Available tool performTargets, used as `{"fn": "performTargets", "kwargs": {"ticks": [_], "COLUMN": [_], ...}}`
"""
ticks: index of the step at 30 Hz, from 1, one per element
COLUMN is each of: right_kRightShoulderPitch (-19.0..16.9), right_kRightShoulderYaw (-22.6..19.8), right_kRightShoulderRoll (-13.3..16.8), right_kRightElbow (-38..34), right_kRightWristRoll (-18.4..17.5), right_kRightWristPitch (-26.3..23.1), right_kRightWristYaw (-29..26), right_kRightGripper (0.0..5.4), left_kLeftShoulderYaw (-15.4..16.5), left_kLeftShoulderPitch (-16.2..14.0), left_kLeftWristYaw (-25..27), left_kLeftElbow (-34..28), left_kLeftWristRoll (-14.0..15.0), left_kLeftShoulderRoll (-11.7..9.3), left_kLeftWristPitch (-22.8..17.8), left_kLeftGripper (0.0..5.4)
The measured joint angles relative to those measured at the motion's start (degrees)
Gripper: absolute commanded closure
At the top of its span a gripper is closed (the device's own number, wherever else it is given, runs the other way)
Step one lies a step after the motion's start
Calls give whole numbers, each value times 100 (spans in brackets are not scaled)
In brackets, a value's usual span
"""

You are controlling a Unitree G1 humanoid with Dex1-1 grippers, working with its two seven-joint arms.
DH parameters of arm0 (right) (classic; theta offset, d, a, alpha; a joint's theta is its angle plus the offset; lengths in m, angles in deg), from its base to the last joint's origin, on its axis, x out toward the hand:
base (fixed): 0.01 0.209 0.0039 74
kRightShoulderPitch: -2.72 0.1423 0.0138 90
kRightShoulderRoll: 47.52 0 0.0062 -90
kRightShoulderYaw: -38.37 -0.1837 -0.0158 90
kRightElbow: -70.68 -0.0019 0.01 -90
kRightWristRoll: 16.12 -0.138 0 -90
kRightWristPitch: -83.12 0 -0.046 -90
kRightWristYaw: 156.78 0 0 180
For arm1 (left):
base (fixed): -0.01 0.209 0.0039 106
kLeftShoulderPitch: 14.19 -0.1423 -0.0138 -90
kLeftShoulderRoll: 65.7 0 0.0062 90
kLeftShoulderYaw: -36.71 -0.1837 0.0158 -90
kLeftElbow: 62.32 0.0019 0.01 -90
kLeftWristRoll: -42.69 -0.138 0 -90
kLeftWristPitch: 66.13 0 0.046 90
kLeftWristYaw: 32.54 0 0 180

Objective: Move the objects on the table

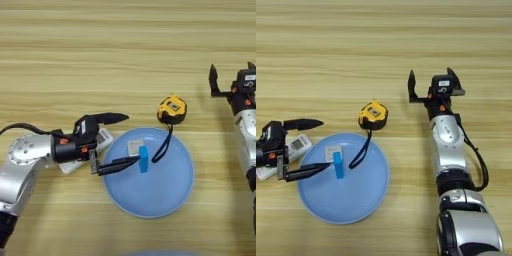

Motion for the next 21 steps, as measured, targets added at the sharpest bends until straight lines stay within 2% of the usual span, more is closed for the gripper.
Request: {"fn": "performTargets", "kwargs": {"ticks": [6, 10, 14, 19, 21], "right_kRightShoulderPitch": [-2, -3, -6, -6, -6], "right_kRightShoulderYaw": [6, 13, 20, 25, 29], "right_kRightShoulderRoll": [-6, -10, -28, -38, -44], "right_kRightElbow": [-28, -37, -43, -44, -44], "right_kRightWristRoll": [0, 3, 4, 7, 14], "right_kRightWristPitch": [0, -1, 0, 0, 0], "right_kRightWristYaw": [2, 4, 6, 11, 13], "right_kRightGripper": [0, 0, 0, 0, 0], "left_kLeftShoulderYaw": [-302, -392, -480, -509, -509], "left_kLeftShoulderPitch": [6, 6, 6, 9, 10], "left_kLeftWristYaw": [135, 144, 142, 142, 139], "left_kLeftElbow": [63, 108, 184, 271, 342], "left_kLeftWristRoll": [-207, -266, -435, -449, -458], "left_kLeftShoulderRoll": [16, 27, 43, 71, 86], "left_kLeftWristPitch": [-31, -32, -27, -7, -1], "left_kLeftGripper": [3, 3, 41, 93, 129]}}
